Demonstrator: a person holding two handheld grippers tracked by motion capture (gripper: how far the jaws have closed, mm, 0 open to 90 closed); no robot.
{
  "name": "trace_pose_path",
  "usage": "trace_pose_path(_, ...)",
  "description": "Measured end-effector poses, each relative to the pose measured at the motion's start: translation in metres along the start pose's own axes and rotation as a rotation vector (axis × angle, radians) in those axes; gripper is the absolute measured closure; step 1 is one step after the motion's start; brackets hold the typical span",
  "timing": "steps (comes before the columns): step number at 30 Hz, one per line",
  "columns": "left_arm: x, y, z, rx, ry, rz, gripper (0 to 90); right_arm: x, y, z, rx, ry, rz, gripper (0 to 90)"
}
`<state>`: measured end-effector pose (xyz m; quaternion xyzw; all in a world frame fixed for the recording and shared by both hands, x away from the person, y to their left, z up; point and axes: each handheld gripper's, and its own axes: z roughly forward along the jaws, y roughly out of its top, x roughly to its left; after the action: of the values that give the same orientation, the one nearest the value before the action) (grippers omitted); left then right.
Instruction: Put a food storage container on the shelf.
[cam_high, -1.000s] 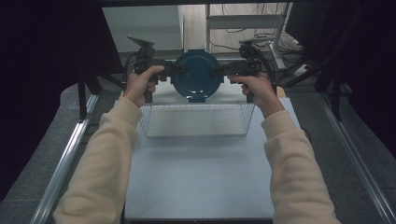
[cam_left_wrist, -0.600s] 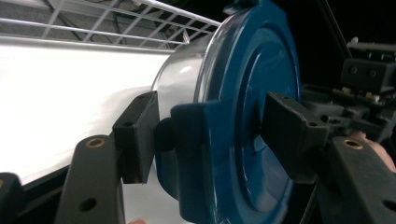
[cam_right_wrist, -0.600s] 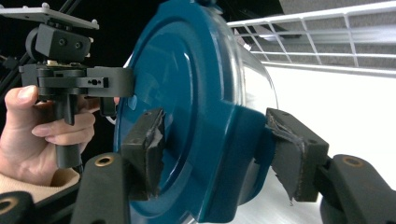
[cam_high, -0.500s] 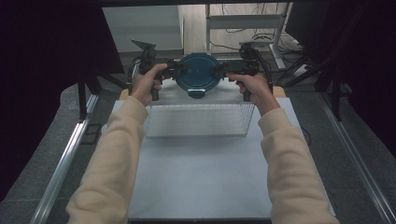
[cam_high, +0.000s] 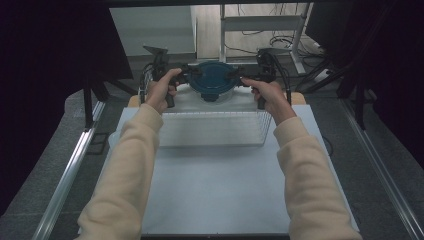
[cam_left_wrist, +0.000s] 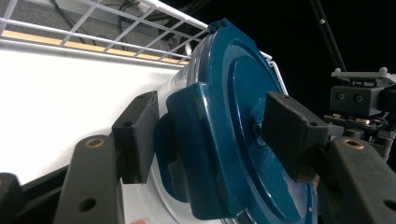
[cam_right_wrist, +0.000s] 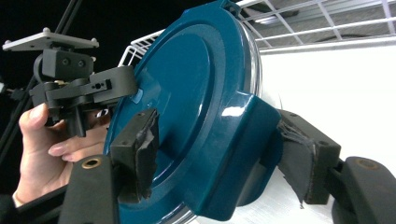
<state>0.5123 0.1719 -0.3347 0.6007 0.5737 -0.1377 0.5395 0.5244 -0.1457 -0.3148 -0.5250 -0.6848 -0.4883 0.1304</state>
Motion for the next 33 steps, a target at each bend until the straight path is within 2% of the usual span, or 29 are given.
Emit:
trace_pose_path(3, 0.0, -0.002, 0.001, -0.009, 0.014, 0.019, 28.2, 0.007, -0.006, 0.002, -0.044, -0.023, -0.015, 20.3)
trace_pose_path(5, -0.003, -0.004, -0.001, -0.025, 0.021, 0.052, 23.5, 0.013, -0.01, 0.001, -0.058, -0.044, -0.014, 16.2)
trace_pose_path(7, -0.008, -0.007, -0.004, -0.035, 0.056, 0.109, 19.4, 0.022, -0.014, -0.001, -0.093, -0.107, -0.055, 14.1)
trace_pose_path(10, -0.014, -0.012, -0.009, -0.039, 0.098, 0.177, 18.6, 0.035, -0.023, -0.003, -0.152, -0.194, -0.12, 9.3)
trace_pose_path(11, -0.015, -0.013, -0.009, -0.035, 0.109, 0.187, 18.6, 0.038, -0.025, -0.003, -0.169, -0.203, -0.147, 8.6)
trace_pose_path(13, -0.016, -0.015, -0.011, -0.039, 0.107, 0.184, 18.4, 0.039, -0.026, -0.003, -0.174, -0.217, -0.157, 6.2)
trace_pose_path(16, -0.017, -0.02, -0.017, -0.057, 0.111, 0.194, 18.9, 0.038, -0.026, -0.007, -0.187, -0.219, -0.162, 6.0)
trace_pose_path(20, -0.021, -0.029, -0.027, -0.071, 0.114, 0.239, 19.4, 0.037, -0.031, -0.019, -0.191, -0.206, -0.201, 6.4)
trace_pose_path(27, -0.033, -0.049, -0.047, -0.086, 0.098, 0.331, 21.9, 0.041, -0.05, -0.045, -0.211, -0.196, -0.324, 11.4)
trace_pose_path(30, -0.039, -0.061, -0.056, -0.105, 0.065, 0.361, 22.6, 0.043, -0.062, -0.057, -0.245, -0.188, -0.377, 15.5)
trace_pose_path(33, -0.041, -0.074, -0.063, -0.107, 0.052, 0.395, 22.9, 0.042, -0.074, -0.067, -0.261, -0.176, -0.408, 17.1)
